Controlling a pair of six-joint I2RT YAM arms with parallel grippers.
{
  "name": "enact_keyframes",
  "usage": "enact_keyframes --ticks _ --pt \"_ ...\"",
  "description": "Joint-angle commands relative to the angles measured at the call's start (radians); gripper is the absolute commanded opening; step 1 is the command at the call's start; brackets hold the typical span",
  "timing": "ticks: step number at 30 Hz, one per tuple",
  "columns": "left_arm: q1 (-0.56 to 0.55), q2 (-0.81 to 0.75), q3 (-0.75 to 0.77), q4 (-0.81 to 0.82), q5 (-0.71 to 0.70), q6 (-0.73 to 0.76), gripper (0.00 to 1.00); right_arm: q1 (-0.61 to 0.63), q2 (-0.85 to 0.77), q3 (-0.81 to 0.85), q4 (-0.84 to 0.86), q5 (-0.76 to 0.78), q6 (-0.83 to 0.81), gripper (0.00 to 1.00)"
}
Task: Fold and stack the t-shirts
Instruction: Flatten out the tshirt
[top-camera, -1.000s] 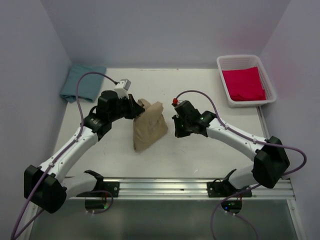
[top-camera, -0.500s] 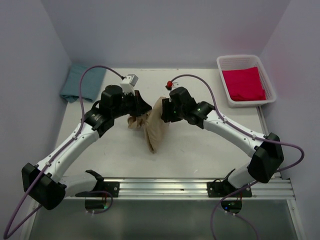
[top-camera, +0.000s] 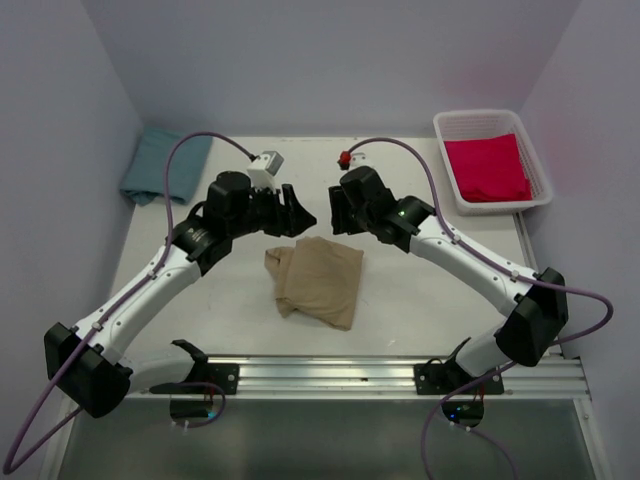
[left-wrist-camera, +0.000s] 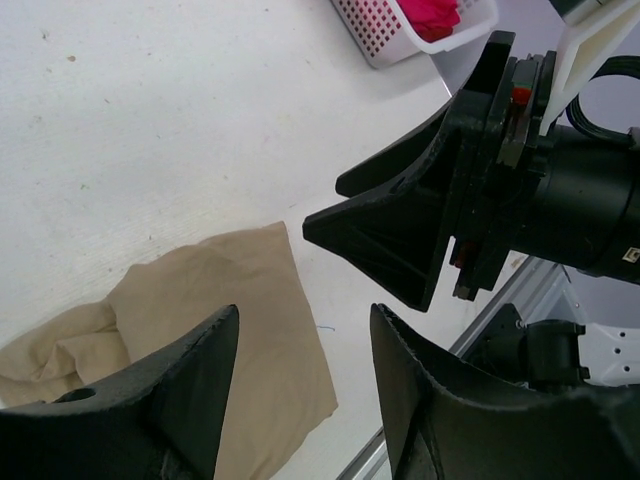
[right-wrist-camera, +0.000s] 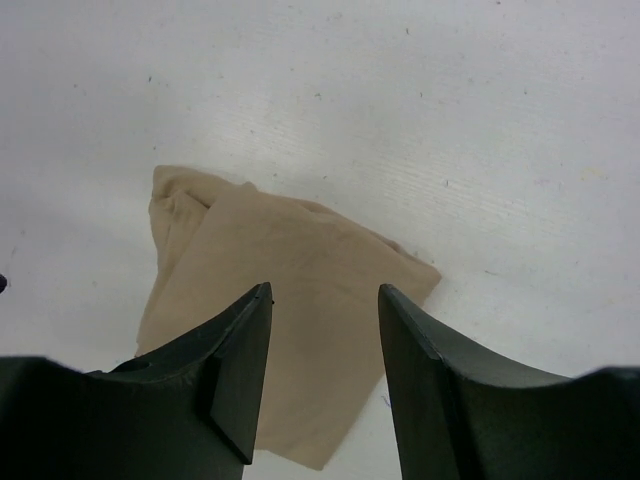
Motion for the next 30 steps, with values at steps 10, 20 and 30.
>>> enact_keyframes --ticks 10,20,30 --pt "-0.013 -0.2 -0.238 -0.019 -0.449 -0.145 0.71 0.0 0.214 -0.037 0.193 -0.307 0.024 0.63" --pt "-0.012 -0.413 -0.287 -0.095 -0.639 -0.197 0.81 0.057 0.314 -0.148 0.261 -0.373 0.074 0.32" --pt "-0.012 -0.373 -0.358 -0.033 -0.551 -0.187 0.81 0.063 0.086 -0.231 0.154 -0.249 0.047 0.0"
